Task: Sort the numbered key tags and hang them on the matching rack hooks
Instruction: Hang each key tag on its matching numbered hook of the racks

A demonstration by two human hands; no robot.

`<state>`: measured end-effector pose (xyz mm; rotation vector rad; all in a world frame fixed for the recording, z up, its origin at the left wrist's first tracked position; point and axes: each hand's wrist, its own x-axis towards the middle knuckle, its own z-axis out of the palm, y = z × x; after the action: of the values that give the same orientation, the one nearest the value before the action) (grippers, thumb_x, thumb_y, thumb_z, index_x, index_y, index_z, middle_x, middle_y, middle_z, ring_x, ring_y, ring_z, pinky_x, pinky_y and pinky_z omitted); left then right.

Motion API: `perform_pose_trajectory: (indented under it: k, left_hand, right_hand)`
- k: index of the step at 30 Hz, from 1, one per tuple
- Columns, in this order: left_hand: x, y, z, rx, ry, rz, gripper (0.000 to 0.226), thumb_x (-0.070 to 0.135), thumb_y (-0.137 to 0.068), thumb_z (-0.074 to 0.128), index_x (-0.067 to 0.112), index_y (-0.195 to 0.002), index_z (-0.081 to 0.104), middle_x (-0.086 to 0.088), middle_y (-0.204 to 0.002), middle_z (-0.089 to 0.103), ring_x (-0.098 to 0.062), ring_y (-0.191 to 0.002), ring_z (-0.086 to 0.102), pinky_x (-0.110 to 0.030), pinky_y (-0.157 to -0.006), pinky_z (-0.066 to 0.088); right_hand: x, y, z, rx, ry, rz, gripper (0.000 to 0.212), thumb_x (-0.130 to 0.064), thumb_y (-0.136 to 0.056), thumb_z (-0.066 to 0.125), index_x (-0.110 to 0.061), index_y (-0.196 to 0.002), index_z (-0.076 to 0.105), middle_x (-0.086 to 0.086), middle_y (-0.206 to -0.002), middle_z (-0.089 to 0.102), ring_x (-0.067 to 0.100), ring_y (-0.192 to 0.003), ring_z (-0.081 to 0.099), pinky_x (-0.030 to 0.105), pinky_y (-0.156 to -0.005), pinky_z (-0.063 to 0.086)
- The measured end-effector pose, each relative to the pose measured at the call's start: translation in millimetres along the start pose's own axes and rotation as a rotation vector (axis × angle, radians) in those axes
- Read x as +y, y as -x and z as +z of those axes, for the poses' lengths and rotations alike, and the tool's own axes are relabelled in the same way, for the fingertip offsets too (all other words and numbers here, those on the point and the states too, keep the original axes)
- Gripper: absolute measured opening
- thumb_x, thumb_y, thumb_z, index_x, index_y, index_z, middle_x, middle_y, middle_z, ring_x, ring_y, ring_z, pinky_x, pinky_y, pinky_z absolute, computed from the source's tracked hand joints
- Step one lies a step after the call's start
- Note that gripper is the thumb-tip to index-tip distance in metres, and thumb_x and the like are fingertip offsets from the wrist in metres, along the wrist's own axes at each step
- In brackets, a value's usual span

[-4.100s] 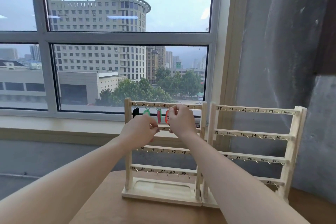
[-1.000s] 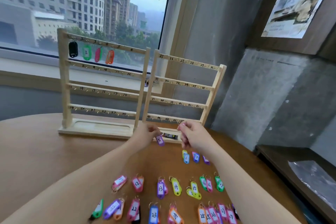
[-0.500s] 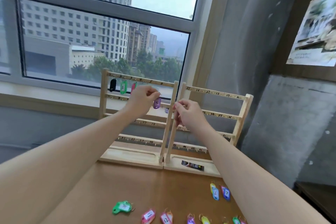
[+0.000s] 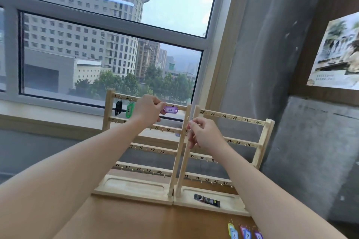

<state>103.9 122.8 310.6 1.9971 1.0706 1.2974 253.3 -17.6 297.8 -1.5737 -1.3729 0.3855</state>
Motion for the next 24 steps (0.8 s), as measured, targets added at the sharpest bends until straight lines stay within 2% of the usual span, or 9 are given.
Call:
perform_pose_trajectory:
  k: [3, 8, 10, 13, 17, 21, 24]
  left_hand:
    - [0.8, 1.0, 2.2, -0.004, -0.008, 0.010, 0.017, 0.025, -0.101, 0.060, 0.020, -0.089, 0.070, 0.007, -0.071, 0.071, -0.007, -0.048, 0.068, -0.019, -0.038, 0.042]
    - [0.1, -2.6, 3.0, 0.002, 0.051, 0.027, 0.017, 0.026, -0.102, 0.059, 0.016, -0.096, 0.072, 0.005, -0.079, 0.075, -0.014, -0.050, 0.070, -0.020, -0.035, 0.038]
    - [1.5, -4.5, 3.3, 0.001, 0.048, 0.025, 0.019, 0.026, -0.101, 0.059, 0.015, -0.096, 0.073, 0.005, -0.077, 0.075, -0.015, -0.049, 0.069, -0.024, -0.040, 0.046]
    - [2.3, -8.4, 5.3, 0.013, 0.024, 0.003, 0.021, 0.026, -0.101, 0.058, 0.015, -0.092, 0.074, 0.006, -0.072, 0.075, -0.014, -0.048, 0.069, -0.031, -0.051, 0.056]
    - [-2.1, -10.4, 6.4, 0.056, -0.098, 0.007, 0.022, 0.028, -0.101, 0.059, 0.020, -0.088, 0.075, 0.008, -0.068, 0.074, -0.009, -0.048, 0.068, -0.022, -0.044, 0.048]
    - [-6.0, -9.3, 6.1, 0.057, -0.239, 0.040, 0.026, 0.035, -0.100, 0.060, 0.023, -0.083, 0.076, 0.009, -0.067, 0.073, -0.010, -0.055, 0.070, -0.037, -0.065, 0.061]
    - [-7.5, -8.3, 4.5, 0.043, -0.251, 0.057, 0.027, 0.036, -0.099, 0.061, 0.027, -0.078, 0.073, 0.009, -0.068, 0.073, -0.012, -0.059, 0.070, -0.039, -0.066, 0.061]
  right_hand:
    - [4.2, -3.6, 1.3, -0.010, 0.017, 0.002, 0.027, -0.019, -0.108, 0.043, -0.011, -0.092, 0.062, 0.005, -0.065, 0.065, 0.019, -0.050, 0.061, 0.019, -0.045, 0.046]
    - [8.9, -11.9, 7.9, -0.017, 0.023, 0.011, 0.025, -0.020, -0.108, 0.045, -0.012, -0.091, 0.062, 0.002, -0.061, 0.065, 0.018, -0.049, 0.061, 0.025, -0.050, 0.050]
    - [9.3, -15.4, 10.6, -0.022, 0.029, 0.004, 0.025, -0.020, -0.108, 0.045, -0.011, -0.092, 0.062, 0.001, -0.060, 0.065, 0.019, -0.049, 0.062, 0.026, -0.051, 0.050]
    - [6.3, -19.9, 14.9, -0.020, 0.026, 0.000, 0.024, -0.020, -0.108, 0.045, -0.010, -0.095, 0.063, 0.003, -0.061, 0.065, 0.018, -0.048, 0.062, 0.021, -0.047, 0.046]
    - [0.4, -28.9, 19.6, 0.013, -0.005, -0.021, 0.024, -0.022, -0.108, 0.045, -0.011, -0.095, 0.062, 0.004, -0.063, 0.064, 0.017, -0.047, 0.060, 0.020, -0.044, 0.043]
    - [-6.3, -40.6, 22.9, 0.040, -0.027, -0.035, 0.024, -0.023, -0.108, 0.044, -0.012, -0.097, 0.062, 0.007, -0.067, 0.064, 0.017, -0.049, 0.060, 0.023, -0.047, 0.044]
    - [-11.4, -49.9, 28.0, 0.075, -0.039, -0.043, 0.024, -0.022, -0.108, 0.044, -0.009, -0.098, 0.063, 0.010, -0.069, 0.062, 0.015, -0.046, 0.057, 0.020, -0.045, 0.044]
